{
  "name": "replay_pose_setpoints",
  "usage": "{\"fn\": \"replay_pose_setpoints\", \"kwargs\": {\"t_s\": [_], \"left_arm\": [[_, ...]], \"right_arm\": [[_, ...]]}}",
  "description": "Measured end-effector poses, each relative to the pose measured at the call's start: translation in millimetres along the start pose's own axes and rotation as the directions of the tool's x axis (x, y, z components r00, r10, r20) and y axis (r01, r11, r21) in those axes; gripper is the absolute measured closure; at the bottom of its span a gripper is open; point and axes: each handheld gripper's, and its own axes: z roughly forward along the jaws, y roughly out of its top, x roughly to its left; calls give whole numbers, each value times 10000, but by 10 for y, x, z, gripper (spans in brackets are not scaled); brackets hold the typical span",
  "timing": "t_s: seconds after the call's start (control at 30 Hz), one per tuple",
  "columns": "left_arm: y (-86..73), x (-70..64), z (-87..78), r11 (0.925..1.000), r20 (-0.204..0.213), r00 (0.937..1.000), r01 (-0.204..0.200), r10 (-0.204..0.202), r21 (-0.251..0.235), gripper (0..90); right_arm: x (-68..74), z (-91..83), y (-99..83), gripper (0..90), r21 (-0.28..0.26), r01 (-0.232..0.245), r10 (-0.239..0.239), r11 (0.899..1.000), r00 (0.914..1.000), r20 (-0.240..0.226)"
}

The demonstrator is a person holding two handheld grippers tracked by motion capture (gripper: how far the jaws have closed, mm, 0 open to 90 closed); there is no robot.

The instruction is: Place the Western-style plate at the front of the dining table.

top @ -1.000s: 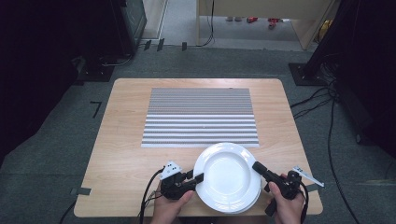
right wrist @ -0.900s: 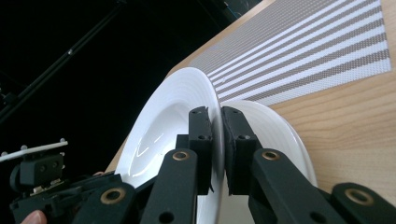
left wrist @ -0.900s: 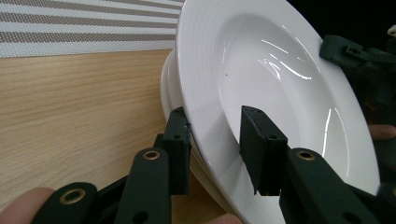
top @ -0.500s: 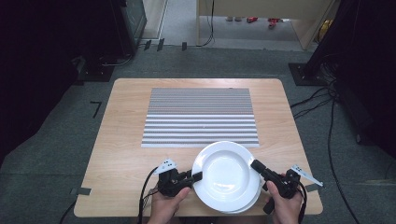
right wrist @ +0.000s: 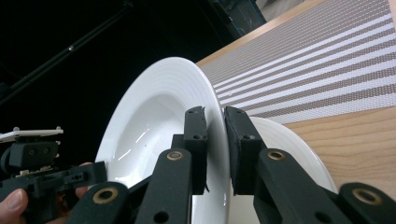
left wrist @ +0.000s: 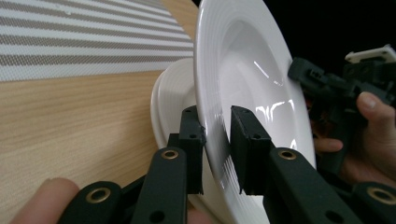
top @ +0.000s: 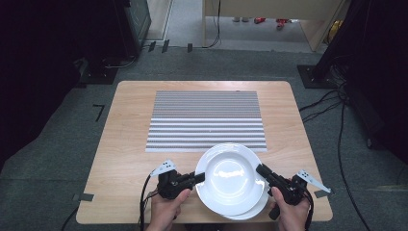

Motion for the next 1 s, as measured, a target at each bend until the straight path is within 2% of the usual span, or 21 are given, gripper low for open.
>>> {"fn": "replay_pose_setpoints", "kwargs": {"t_s": [0.07, 0.33, 0.67, 1.0], "left_arm": [[11, 1, -2, 10000, -35, 10000, 18, -18, 52, 769], [-10, 56, 16, 9986, 18, 9986, 519, -519, 47, 767], [90, 98, -42, 9981, -69, 9982, 598, -599, -114, 767], [307, 182, -165, 9974, -366, 9977, 552, -570, -464, 768]], "right_arm": [[1, 9, -1, 800, -53, 20, -21, 10000, 10000, -83], [26, 18, 6, 816, -79, -99, 98, 9999, 9999, -88], [121, 100, 84, 816, -73, 171, -172, 9998, 9998, -108], [220, 320, 238, 816, 58, 401, -398, 9992, 9984, -409]]}}
